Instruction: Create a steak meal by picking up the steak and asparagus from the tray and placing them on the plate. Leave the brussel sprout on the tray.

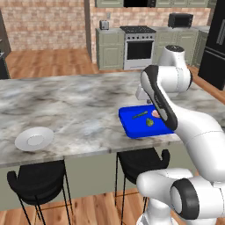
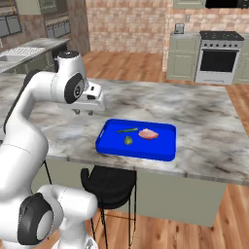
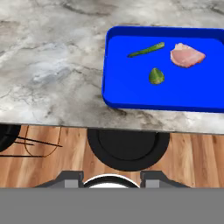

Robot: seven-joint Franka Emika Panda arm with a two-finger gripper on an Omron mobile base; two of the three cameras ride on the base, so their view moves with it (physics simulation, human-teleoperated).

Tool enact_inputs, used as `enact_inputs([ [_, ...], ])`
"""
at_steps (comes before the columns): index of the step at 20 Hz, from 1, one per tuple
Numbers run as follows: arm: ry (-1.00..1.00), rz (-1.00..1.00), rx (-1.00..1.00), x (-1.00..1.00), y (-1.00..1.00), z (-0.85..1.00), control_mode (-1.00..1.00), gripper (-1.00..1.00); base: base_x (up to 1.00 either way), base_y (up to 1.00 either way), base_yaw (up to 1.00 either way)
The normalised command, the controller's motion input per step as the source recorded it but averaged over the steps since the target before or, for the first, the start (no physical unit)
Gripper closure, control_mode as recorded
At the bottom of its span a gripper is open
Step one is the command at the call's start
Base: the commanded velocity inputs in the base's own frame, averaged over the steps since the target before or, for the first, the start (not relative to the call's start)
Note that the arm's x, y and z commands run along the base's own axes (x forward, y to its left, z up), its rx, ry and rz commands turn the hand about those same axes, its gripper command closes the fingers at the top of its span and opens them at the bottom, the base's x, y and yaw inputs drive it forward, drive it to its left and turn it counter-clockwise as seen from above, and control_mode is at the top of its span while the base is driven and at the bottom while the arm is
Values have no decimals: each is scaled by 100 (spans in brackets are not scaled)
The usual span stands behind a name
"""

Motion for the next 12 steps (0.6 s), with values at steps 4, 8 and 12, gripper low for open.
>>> enact_inputs([
  [4,-1,0,0,-23,-1,-6,-100,-100,0,0,0],
  [8,-2,-3,0,-19,-16,-23,-100,-100,0,0,0],
  [12,0,-8,0,0,-34,-38,-100,-100,0,0,0],
])
